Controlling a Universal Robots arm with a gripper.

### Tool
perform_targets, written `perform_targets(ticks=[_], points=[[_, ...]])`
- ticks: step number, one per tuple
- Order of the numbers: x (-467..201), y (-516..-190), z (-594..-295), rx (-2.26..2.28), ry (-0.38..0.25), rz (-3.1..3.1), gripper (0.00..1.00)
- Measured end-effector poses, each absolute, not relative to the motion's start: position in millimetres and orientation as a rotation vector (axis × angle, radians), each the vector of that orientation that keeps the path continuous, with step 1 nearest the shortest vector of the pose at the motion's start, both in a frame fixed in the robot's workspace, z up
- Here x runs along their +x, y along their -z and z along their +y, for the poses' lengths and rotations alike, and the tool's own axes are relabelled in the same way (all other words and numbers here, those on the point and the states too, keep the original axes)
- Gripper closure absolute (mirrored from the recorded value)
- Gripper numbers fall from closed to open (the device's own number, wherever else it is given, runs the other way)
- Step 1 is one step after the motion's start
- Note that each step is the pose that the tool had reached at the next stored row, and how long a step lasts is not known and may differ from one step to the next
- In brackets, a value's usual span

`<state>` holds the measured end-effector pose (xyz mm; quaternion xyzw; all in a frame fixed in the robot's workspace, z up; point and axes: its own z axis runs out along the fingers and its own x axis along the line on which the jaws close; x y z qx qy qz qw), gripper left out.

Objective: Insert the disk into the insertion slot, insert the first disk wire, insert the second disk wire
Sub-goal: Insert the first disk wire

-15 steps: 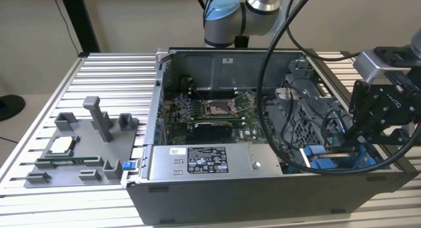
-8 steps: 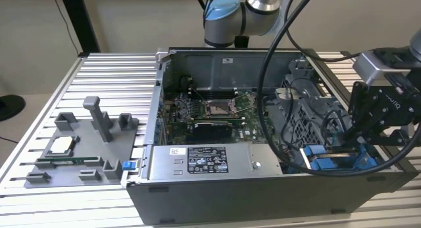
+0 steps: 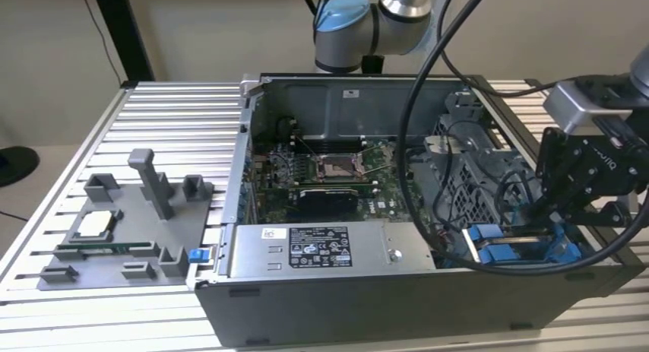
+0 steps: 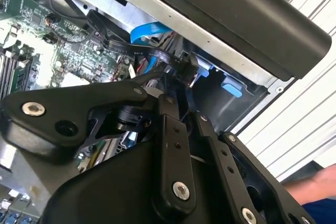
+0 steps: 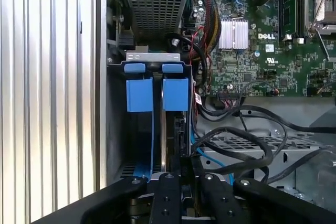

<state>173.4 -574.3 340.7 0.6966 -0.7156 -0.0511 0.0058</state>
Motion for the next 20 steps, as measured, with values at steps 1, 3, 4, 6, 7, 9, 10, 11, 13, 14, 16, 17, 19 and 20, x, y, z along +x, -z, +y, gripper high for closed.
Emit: perform_targets(ticks=[1, 3, 4, 6, 7, 9, 10, 11, 13, 14, 16, 17, 19, 20], points=[[173, -340, -574, 2.182, 0.16, -2.239, 1.0], [173, -340, -574, 2.182, 0.16, -2.239, 1.0], [173, -339, -574, 2.182, 0.16, -2.238, 1.0], [173, -338, -574, 2.182, 0.16, -2.238, 1.0], [173, -336, -574, 2.182, 0.16, -2.239, 1.0], [173, -334, -574, 2.181, 0.159, -2.238, 1.0], [173, -333, -574, 2.181, 0.158, -2.238, 1.0], [173, -331, -574, 2.181, 0.158, -2.238, 1.0], [173, -328, -574, 2.182, 0.16, -2.238, 1.0], [173, -328, -574, 2.182, 0.16, -2.238, 1.0], [173, -328, -574, 2.182, 0.159, -2.238, 1.0], [173, -328, -574, 2.182, 0.159, -2.238, 1.0], [173, -327, -574, 2.182, 0.161, -2.239, 1.0], [173, -327, -574, 2.182, 0.161, -2.239, 1.0]])
